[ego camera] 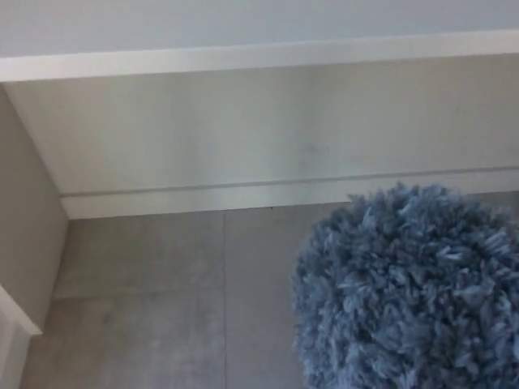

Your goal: Pick up a grey duster using the right hand and walk towards the window and then clean the window using the duster

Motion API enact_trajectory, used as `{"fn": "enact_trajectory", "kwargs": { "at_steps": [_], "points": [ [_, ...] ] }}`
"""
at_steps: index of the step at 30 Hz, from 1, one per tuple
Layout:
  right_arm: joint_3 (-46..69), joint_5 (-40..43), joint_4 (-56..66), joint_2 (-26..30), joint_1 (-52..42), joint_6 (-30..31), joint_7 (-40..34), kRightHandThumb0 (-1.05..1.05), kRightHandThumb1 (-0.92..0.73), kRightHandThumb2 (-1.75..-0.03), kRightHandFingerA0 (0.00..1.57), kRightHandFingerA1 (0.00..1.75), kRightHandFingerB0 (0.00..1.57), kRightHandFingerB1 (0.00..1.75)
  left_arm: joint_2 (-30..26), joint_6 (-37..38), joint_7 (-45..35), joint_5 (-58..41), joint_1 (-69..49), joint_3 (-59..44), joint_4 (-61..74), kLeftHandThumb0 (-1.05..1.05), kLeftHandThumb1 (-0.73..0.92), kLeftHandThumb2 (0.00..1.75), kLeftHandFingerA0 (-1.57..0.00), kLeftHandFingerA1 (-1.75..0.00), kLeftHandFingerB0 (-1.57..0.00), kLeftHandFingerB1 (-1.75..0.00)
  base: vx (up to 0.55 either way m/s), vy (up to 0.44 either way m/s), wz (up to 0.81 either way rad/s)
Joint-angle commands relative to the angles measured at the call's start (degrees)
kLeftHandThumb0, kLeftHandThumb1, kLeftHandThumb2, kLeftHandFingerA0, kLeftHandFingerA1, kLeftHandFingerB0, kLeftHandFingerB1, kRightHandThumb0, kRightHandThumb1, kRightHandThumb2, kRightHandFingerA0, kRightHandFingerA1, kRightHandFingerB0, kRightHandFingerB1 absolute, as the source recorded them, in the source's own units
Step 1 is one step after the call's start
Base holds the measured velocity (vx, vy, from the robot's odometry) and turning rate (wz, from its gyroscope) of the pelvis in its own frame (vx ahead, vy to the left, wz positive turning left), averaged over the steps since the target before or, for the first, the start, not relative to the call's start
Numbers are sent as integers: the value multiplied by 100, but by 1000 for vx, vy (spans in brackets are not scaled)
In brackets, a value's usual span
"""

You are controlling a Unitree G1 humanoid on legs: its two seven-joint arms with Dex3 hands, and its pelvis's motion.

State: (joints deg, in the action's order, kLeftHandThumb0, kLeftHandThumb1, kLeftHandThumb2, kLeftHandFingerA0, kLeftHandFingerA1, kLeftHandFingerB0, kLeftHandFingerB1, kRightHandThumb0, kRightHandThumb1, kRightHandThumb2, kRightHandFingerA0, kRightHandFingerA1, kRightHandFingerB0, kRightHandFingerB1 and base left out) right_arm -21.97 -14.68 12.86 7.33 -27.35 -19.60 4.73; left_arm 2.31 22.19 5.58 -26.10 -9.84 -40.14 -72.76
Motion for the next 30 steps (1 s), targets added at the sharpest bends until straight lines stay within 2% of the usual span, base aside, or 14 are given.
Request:
{"fn": "enact_trajectory", "kwargs": {
  "at_steps": [1,2,3,8,9,11,13,17,18,20,24,25,26,30],
  "points": [
    [-22,-142,-17,52,16,-84,-64,-33,-62,-136,115,175,91,175,-105,236,-28,-52,-10,-43,16,-16,63,85,-96,-119,-83,-93,118,150,-11],
    [-23,-144,-17,52,16,-84,-65,-33,-62,-136,115,175,91,175,-104,236,-28,-51,-9,-44,17,-16,63,85,-96,-119,-83,-93,201,175,-21],
    [-29,-133,5,43,13,-59,-59,-35,-62,-125,111,175,88,175,-103,231,-29,-52,-7,-45,21,-16,64,87,-96,-120,-83,-95,332,145,3],
    [-36,-124,39,20,7,-19,-47,-35,-62,-125,111,175,88,175,-102,220,-33,-47,-2,-55,26,-16,64,87,-96,-120,-83,-95,191,226,-15],
    [-39,-128,67,57,-10,-16,-12,-35,-62,-128,111,175,88,175,-117,223,-88,-40,-31,-52,21,-11,61,95,-97,-121,-84,-97,150,102,-7],
    [-40,-129,71,61,-13,-15,-9,-35,-62,-128,111,175,88,175,-119,223,-96,-40,-34,-52,20,-11,61,95,-97,-121,-84,-97,190,66,-1],
    [-33,-152,112,58,-29,101,3,-35,-62,-135,117,175,93,175,-108,234,-56,-19,-38,-33,47,-12,62,91,-94,-122,-83,-96,232,16,6],
    [-35,-92,124,74,-47,90,47,-37,-61,-130,113,175,89,175,-104,232,-16,-6,-37,-26,32,-14,65,87,-95,-120,-83,-95,255,-74,3],
    [-33,-148,144,89,-52,109,42,-36,-64,-132,119,175,94,175,-100,230,-23,-24,-36,-39,34,-15,64,87,-97,-120,-85,-96,328,-132,9],
    [-33,-166,212,107,-68,169,63,-36,-63,-127,114,175,89,175,-89,230,-52,-30,-36,-44,23,-12,62,91,-94,-120,-84,-97,400,-153,29],
    [-66,-230,347,143,-92,360,96,-35,-59,-132,114,175,90,175,-97,217,25,-21,-20,-42,21,-16,67,84,-96,-120,-80,-90,403,-108,-1],
    [-73,-295,407,164,-93,469,112,-48,-63,-129,133,151,119,145,-103,218,21,1,-32,-20,37,-17,68,83,-96,-122,-82,-97,243,-25,-20],
    [-80,-316,452,182,-91,546,140,-34,-60,-135,119,175,94,175,-107,220,33,5,-26,-17,45,-17,67,82,-98,-123,-83,-97,275,-9,-23],
    [-82,-235,502,224,-90,616,183,-35,-54,-140,114,175,90,175,-150,157,74,-25,29,-44,34,-16,66,81,-96,-120,-82,-89,248,28,-24]
  ]
}}
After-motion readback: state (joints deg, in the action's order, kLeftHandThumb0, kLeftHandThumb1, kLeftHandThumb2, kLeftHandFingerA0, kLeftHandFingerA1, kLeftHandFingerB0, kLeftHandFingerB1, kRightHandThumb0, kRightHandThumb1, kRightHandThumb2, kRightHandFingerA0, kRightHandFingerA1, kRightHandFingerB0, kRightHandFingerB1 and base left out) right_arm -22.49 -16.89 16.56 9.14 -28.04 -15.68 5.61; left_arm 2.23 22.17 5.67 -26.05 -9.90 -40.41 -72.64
